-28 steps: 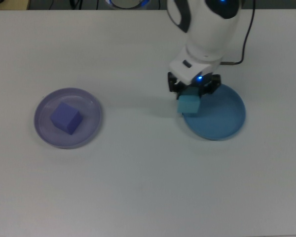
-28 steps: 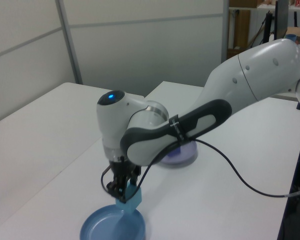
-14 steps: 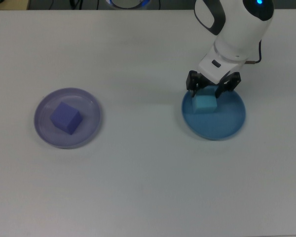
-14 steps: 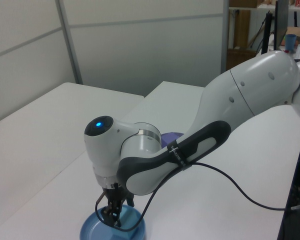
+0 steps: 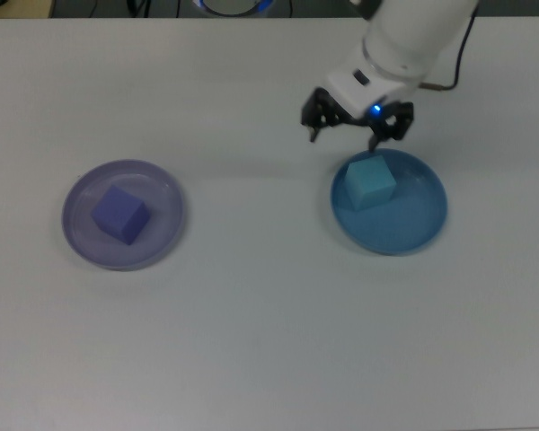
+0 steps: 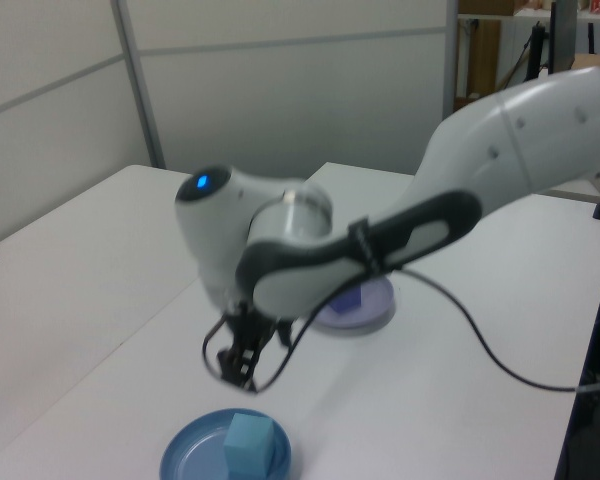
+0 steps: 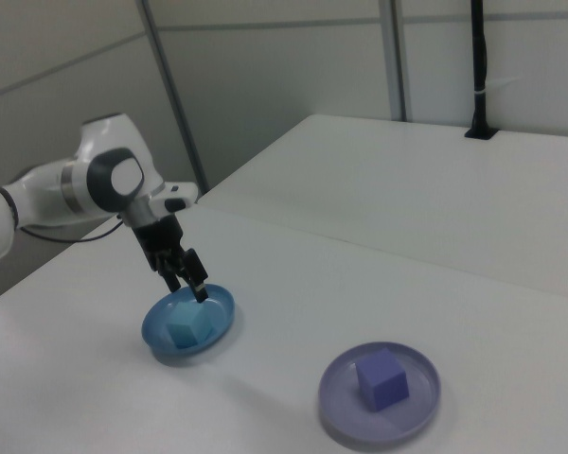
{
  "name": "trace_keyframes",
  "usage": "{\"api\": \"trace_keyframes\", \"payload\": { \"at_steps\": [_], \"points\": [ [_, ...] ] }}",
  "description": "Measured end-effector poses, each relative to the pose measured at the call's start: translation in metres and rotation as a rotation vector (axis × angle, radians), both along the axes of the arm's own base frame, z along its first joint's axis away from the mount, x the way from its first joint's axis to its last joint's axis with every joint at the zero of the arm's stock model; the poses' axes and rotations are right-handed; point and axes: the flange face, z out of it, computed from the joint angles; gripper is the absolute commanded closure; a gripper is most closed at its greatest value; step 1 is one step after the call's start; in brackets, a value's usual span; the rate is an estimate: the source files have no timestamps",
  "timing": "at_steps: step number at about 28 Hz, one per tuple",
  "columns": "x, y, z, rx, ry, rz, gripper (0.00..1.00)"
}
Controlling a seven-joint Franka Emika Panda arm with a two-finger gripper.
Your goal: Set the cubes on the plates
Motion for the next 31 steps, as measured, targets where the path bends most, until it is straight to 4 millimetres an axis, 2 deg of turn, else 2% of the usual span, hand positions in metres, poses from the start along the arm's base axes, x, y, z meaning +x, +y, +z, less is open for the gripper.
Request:
{"api": "trace_keyframes", "payload": {
  "at_steps": [5,9,14,19,27,31],
  "points": [
    [-0.012,-0.063,0.061,-0.007,0.029,-0.069,0.0],
    [-0.028,-0.108,0.094,-0.018,0.081,-0.052,0.0],
    [-0.038,-0.147,0.116,0.024,0.093,-0.003,0.0],
    [-0.042,-0.179,0.128,0.05,0.09,0.044,0.0],
    [-0.039,-0.2,0.132,0.056,0.076,0.054,0.0],
    [-0.037,-0.212,0.14,0.059,0.056,0.044,0.0]
  ]
}}
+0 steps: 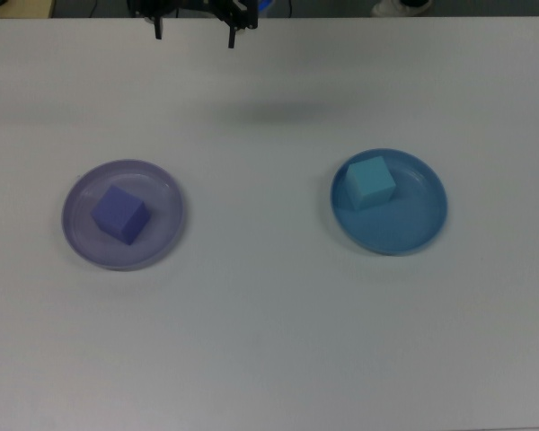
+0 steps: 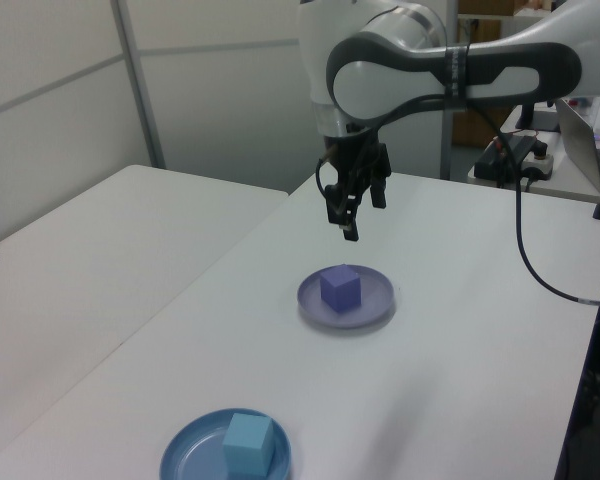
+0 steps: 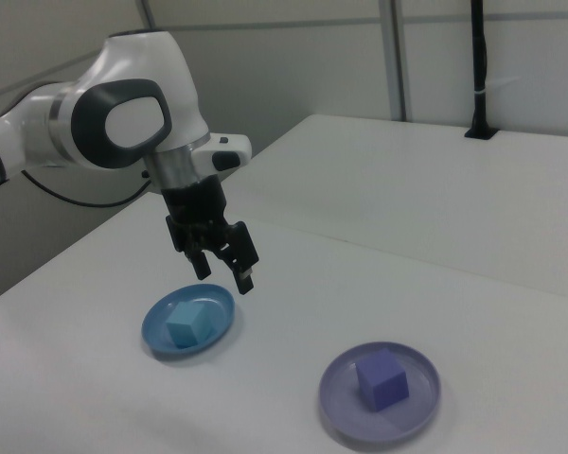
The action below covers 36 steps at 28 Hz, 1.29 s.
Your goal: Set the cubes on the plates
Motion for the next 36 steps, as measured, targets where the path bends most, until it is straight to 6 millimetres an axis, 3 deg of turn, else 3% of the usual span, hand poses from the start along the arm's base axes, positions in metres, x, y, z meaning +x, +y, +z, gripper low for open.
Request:
{"api": "trace_keyframes", "payload": {
  "at_steps": [9,36],
  "points": [
    [0.002,-0.023,0.013,0.005,-0.017,0.042,0.0],
    [0.013,-0.034,0.024,0.064,-0.125,-0.01,0.0]
  ]
}}
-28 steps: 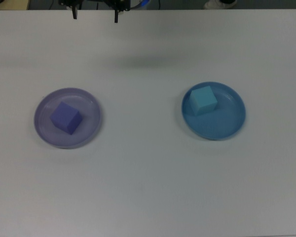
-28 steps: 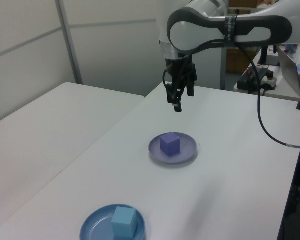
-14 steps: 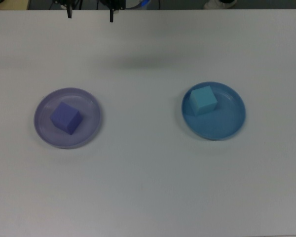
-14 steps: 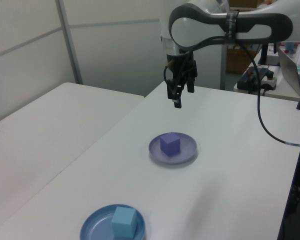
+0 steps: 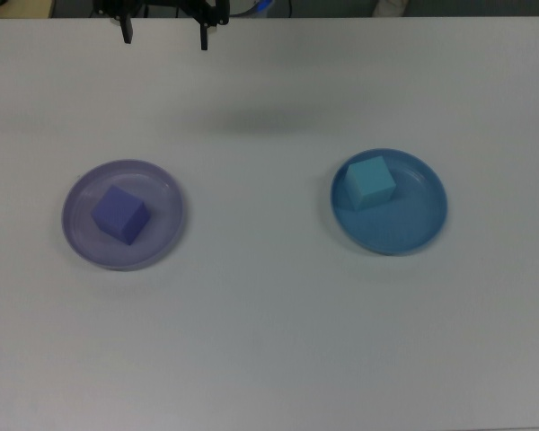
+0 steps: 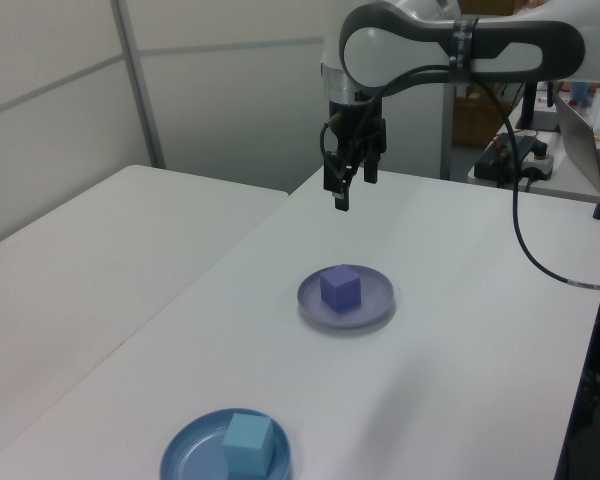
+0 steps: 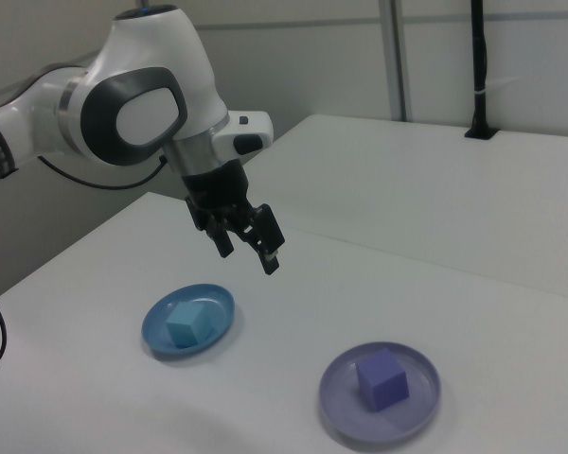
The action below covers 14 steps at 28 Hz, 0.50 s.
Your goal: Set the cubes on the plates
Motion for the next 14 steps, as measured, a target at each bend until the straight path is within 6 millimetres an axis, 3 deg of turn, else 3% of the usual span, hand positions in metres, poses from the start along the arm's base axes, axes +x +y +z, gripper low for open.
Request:
{"api": "trace_keyframes", "payload": {
  "at_steps": [14],
  "points": [
    [0.0017,0.0007,-0.0019,0.014,-0.008,-0.085,0.0]
  ]
}}
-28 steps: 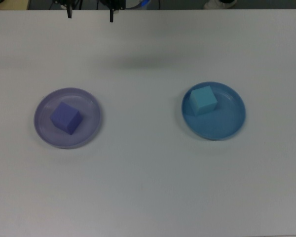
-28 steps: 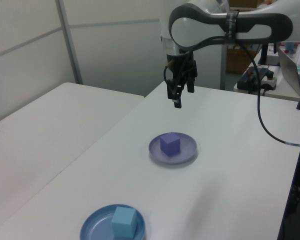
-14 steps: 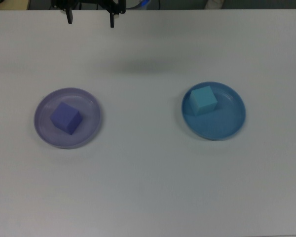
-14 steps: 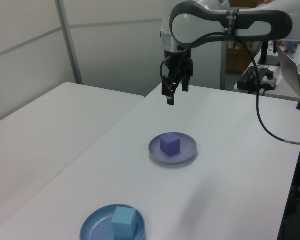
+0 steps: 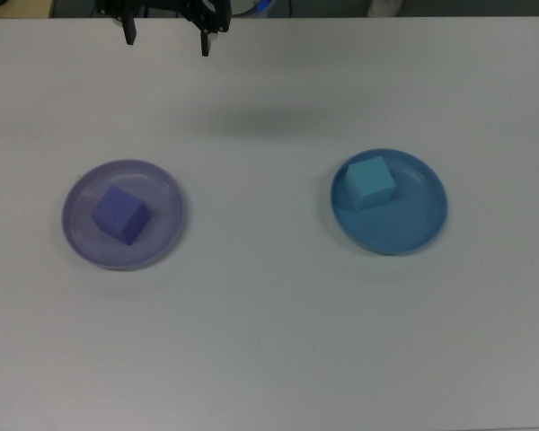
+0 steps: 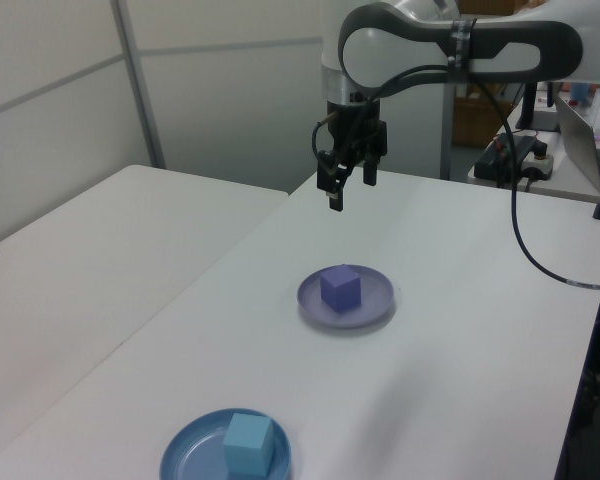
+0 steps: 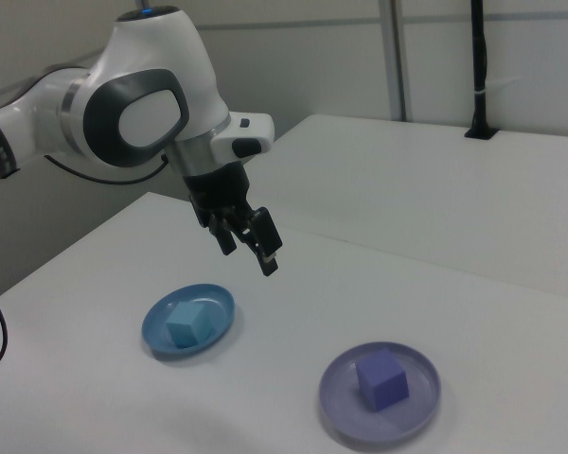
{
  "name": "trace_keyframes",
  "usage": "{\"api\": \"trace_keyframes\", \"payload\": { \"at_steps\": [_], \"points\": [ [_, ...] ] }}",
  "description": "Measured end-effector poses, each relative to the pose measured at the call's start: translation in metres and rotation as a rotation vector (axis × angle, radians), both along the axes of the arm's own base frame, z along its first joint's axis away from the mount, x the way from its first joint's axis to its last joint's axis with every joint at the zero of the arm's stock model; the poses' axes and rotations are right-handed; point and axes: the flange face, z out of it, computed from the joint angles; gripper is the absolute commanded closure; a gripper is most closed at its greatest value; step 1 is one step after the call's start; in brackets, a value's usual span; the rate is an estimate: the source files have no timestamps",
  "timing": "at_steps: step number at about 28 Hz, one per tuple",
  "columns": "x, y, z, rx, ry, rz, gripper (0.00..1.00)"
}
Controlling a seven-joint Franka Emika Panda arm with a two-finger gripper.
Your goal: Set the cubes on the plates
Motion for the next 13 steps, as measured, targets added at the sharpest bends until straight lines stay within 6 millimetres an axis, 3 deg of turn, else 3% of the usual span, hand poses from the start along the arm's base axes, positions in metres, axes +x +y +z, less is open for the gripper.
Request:
{"api": "trace_keyframes", "payload": {
  "at_steps": [13],
  "points": [
    [0.002,0.0037,-0.0058,0.003,0.01,-0.02,0.0]
  ]
}}
